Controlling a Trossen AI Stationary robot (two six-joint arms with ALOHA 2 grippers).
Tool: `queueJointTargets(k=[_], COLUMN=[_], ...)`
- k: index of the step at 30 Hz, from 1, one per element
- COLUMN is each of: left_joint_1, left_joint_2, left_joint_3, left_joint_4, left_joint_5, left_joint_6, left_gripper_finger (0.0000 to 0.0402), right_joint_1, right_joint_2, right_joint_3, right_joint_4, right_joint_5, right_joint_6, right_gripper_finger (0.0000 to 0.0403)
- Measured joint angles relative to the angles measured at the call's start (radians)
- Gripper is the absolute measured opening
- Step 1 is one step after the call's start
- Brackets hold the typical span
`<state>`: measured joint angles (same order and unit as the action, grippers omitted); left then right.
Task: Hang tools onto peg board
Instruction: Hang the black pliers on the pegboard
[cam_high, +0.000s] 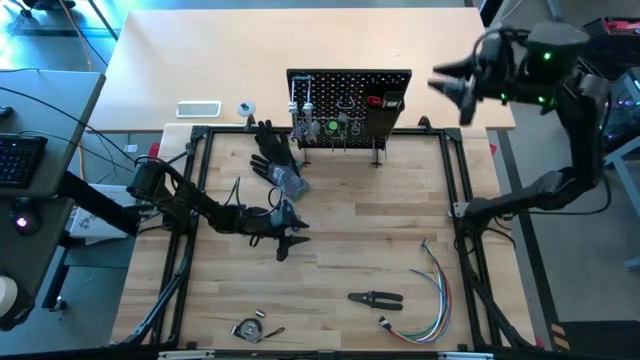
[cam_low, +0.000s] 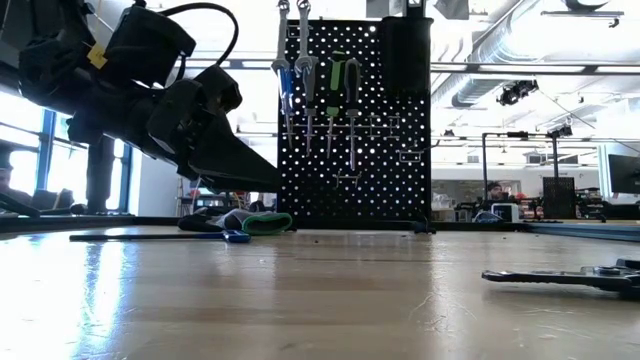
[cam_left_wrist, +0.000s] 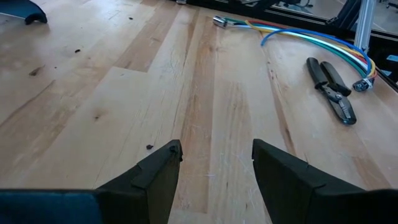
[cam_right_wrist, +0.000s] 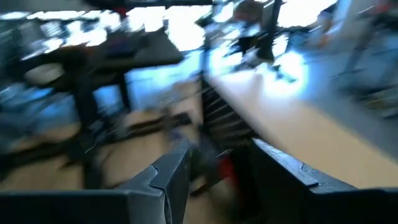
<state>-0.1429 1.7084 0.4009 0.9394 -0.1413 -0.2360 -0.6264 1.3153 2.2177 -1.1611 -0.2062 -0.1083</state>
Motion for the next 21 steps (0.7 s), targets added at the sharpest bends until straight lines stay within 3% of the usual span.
queueJointTargets(k=[4,9,21], left_joint_1=[0.000,0.000,0.000], left_joint_2=[0.000,0.000,0.000], left_joint_3=[0.000,0.000,0.000], left_joint_4=[0.000,0.000,-0.049], left_joint_5=[0.000,-0.011,-0.026], left_joint_6=[-0.002,-0.024,-0.076], left_gripper_finger=[0.0193,0.0193,0.0193], right_joint_1=[0.088,0.220,0.498], right_joint_2=[-0.005,-0.001,-0.015], right_joint_3=[0.000,-0.037,-0.405], right_joint_4=[-0.139,-0.263,-0.235], right_joint_5=[-0.073,-0.085,-0.085], right_joint_6=[-0.001,0.015,0.060], right_gripper_finger=[0.0158,0.0158,0.0158])
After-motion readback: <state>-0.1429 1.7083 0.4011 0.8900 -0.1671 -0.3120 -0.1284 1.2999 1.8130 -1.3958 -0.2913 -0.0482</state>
